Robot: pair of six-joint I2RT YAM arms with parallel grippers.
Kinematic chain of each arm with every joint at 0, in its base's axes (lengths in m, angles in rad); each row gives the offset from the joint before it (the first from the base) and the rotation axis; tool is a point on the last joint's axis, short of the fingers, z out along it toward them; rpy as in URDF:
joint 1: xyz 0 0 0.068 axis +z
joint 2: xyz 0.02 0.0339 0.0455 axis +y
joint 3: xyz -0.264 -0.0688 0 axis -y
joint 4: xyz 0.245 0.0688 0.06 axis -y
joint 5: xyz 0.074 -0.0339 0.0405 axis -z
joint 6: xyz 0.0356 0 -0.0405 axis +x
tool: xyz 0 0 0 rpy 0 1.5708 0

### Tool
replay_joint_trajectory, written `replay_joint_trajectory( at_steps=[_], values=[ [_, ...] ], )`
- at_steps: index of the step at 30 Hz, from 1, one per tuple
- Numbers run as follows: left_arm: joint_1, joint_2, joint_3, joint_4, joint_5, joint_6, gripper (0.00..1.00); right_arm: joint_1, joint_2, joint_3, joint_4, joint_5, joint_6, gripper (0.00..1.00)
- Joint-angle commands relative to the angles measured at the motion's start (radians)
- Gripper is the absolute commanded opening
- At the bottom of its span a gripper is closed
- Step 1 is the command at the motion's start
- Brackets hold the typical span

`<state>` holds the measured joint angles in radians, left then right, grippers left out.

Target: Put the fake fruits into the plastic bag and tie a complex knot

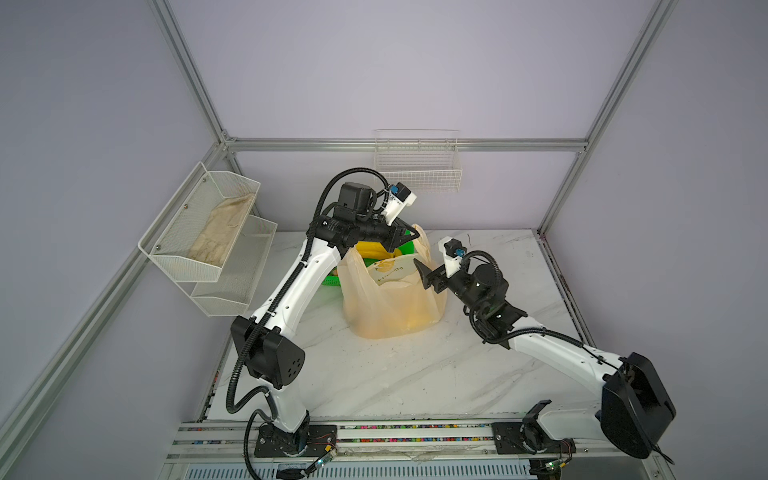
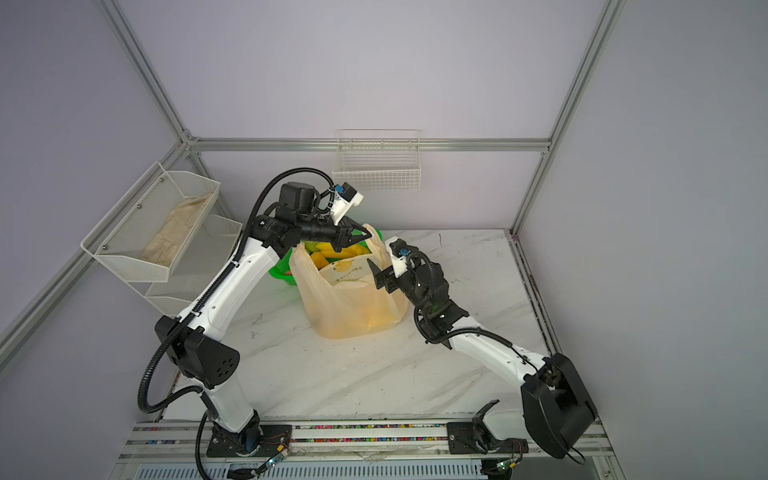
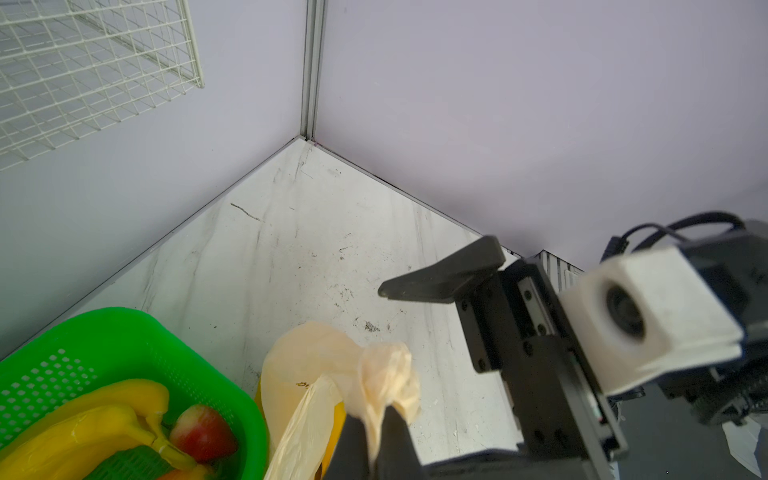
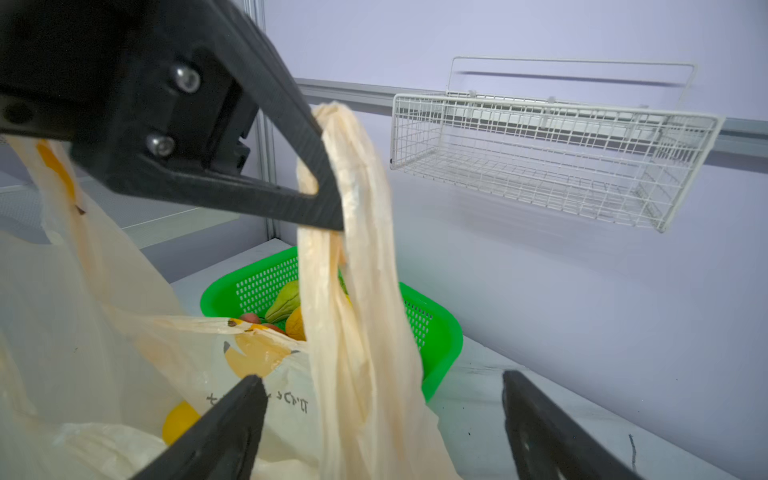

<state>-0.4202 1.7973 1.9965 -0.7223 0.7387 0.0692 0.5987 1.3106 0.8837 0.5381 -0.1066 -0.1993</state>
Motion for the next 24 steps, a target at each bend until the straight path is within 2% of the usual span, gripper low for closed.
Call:
replay_joint_trajectory(
  at_steps=[1, 5, 11, 13, 17, 22, 24],
  values=[
    [0.001, -0.015, 0.055, 0.020, 0.055, 0.031, 0.00, -0.098, -0.020, 0.077, -0.230, -0.343, -0.086, 0.92],
    [0.003, -0.008, 0.063, 0.019, 0.065, 0.023, 0.00, -0.137, 0.050, 0.169, -0.286, -0.528, -0.164, 0.92],
    [0.005, -0.011, 0.068, 0.011, 0.067, 0.022, 0.00, -0.159, 0.180, 0.291, -0.305, -0.634, -0.214, 0.91],
    [0.005, -0.009, 0.070, 0.010, 0.065, 0.018, 0.00, -0.174, 0.221, 0.332, -0.340, -0.705, -0.219, 0.85],
    [0.004, -0.003, 0.074, 0.005, 0.062, 0.011, 0.00, -0.201, 0.246, 0.347, -0.356, -0.790, -0.224, 0.63],
    [0.005, 0.001, 0.082, 0.001, 0.057, 0.012, 0.00, -0.219, 0.254, 0.353, -0.355, -0.851, -0.225, 0.53],
    [0.005, 0.005, 0.088, -0.004, 0.055, 0.009, 0.00, -0.228, 0.252, 0.351, -0.353, -0.877, -0.222, 0.52]
  ],
)
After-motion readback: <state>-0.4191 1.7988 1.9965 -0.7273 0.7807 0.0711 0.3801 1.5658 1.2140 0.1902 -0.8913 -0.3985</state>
